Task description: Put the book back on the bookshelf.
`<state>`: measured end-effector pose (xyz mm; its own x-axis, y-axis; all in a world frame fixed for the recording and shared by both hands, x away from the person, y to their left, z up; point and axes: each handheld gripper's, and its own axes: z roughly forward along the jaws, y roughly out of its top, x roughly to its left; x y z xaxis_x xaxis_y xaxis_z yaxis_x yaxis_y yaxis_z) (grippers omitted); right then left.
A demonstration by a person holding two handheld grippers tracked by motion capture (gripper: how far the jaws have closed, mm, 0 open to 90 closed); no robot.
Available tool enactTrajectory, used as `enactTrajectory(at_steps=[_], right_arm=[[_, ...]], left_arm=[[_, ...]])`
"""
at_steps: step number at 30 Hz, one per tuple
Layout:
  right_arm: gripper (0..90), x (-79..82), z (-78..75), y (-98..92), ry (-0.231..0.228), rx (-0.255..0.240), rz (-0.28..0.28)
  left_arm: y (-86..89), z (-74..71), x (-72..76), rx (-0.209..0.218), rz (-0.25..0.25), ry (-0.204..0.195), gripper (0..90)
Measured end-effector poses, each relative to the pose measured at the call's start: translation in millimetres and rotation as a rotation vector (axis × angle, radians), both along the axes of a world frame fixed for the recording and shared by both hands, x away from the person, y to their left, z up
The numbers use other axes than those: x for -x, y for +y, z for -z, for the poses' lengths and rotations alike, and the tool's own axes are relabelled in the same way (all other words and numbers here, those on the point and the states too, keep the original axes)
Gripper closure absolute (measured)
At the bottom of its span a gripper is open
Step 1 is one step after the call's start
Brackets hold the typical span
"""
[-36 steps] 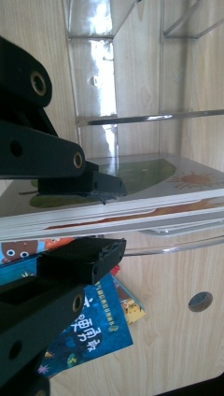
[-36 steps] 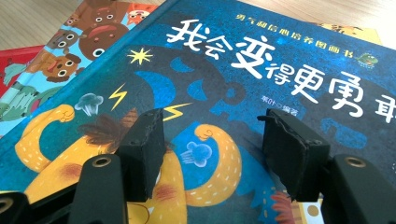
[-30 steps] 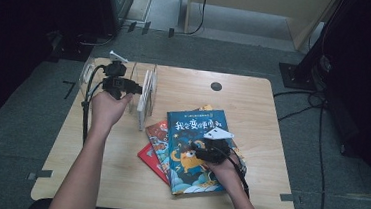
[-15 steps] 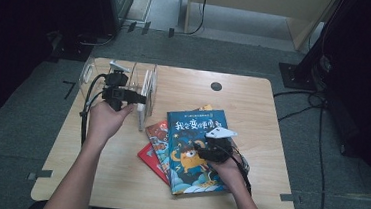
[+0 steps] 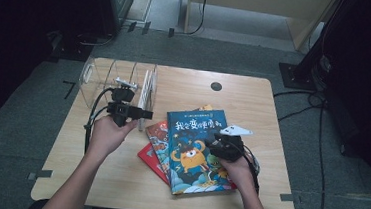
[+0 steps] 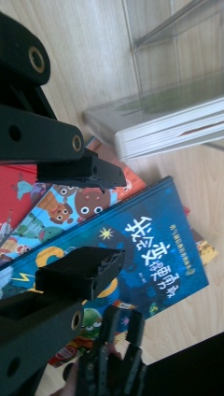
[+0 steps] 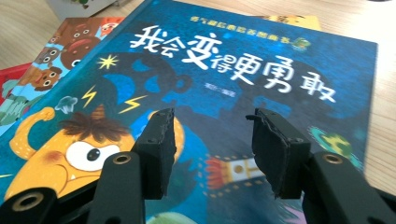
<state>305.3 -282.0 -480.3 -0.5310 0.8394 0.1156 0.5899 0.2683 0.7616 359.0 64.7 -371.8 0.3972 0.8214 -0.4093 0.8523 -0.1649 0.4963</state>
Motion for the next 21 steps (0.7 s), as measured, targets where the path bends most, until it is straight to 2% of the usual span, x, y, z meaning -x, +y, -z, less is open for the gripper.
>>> enactTrajectory(at_steps=[4, 10, 21], right_arm=[[50.8, 0.2, -0.9, -6.9, 0.013, -0.009, 0.018], [51.4, 0.1, -0.3, -13.4, 0.031, -0.014, 0.032], [52.7, 1.1, 2.6, -22.7, 0.025, -0.011, 0.06]], left_arm=[[-2.7, 8.5, 5.7, 0.01, 0.029, 0.005, 59.0], [-3.6, 21.0, 11.1, 0.012, 0.045, 0.008, 58.3], [-6.8, 43.3, 16.2, 0.007, 0.081, 0.013, 57.7]])
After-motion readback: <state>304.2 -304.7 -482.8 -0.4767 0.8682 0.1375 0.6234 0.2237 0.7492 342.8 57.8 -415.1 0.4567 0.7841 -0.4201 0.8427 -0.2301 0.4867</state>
